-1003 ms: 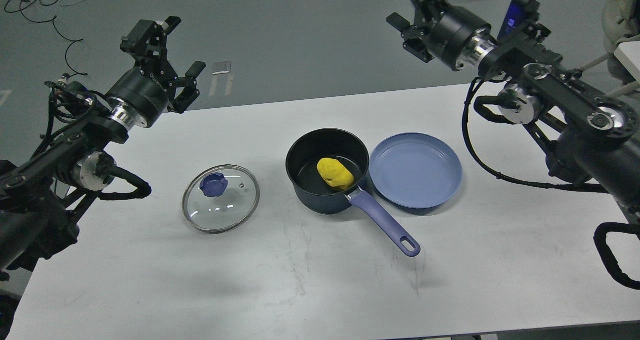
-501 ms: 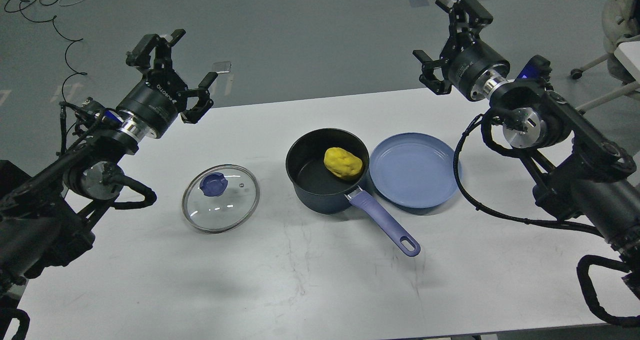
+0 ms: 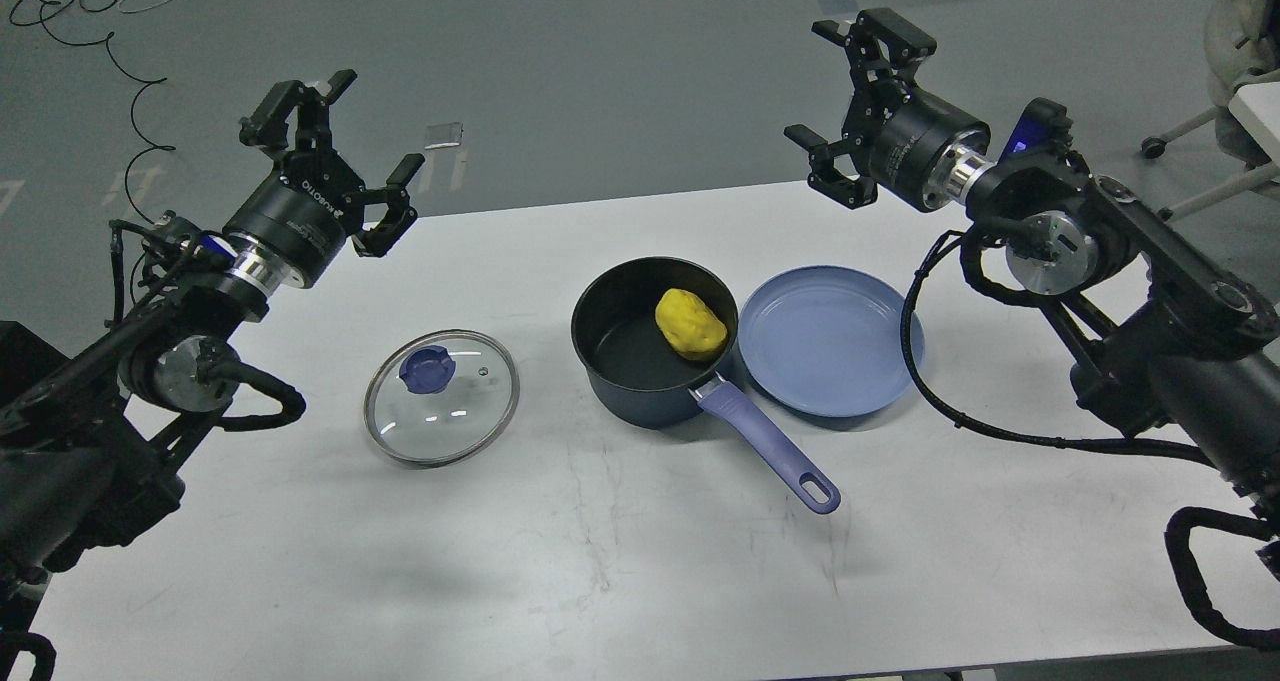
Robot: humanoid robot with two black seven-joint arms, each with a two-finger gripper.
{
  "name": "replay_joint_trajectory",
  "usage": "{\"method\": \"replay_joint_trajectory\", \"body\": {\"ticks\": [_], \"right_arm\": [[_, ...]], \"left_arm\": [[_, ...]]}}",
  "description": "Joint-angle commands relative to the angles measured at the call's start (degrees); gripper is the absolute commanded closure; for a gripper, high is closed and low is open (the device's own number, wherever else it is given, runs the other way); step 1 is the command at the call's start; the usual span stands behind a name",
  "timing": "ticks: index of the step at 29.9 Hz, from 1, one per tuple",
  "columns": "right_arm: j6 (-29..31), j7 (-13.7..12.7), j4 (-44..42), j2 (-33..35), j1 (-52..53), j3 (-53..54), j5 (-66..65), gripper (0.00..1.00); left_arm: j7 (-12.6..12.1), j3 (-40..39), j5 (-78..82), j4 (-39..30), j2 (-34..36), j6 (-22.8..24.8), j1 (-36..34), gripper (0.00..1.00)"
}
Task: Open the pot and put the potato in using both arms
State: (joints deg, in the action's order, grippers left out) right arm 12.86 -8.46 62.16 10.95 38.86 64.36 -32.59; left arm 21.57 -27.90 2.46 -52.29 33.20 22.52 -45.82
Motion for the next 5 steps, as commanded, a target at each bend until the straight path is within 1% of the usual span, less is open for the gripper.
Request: {"method": "replay_joint_trajectory", "body": {"ticks": [1,3,5], "right_arm": [[-0.55,0.2,-0.38,-0.14,-0.1,0.94,-0.19,0.0],[-0.91,0.46,-0.29,-0.14,-0.1,1.47,-0.1,0.0],[-0.82,1.6,-0.29,-0.14,-0.28,3.75,0.07,0.0]], "left_arm": [[0.23,-0.05,0.0,0.08,-0.07,-0.11,0.47,0.02],[0.32,-0.05,0.0,0.17,0.02,-0.11,0.56,0.02],[0.41,-0.05,0.0,0.35,0.02,-0.11,0.91,0.02]]}}
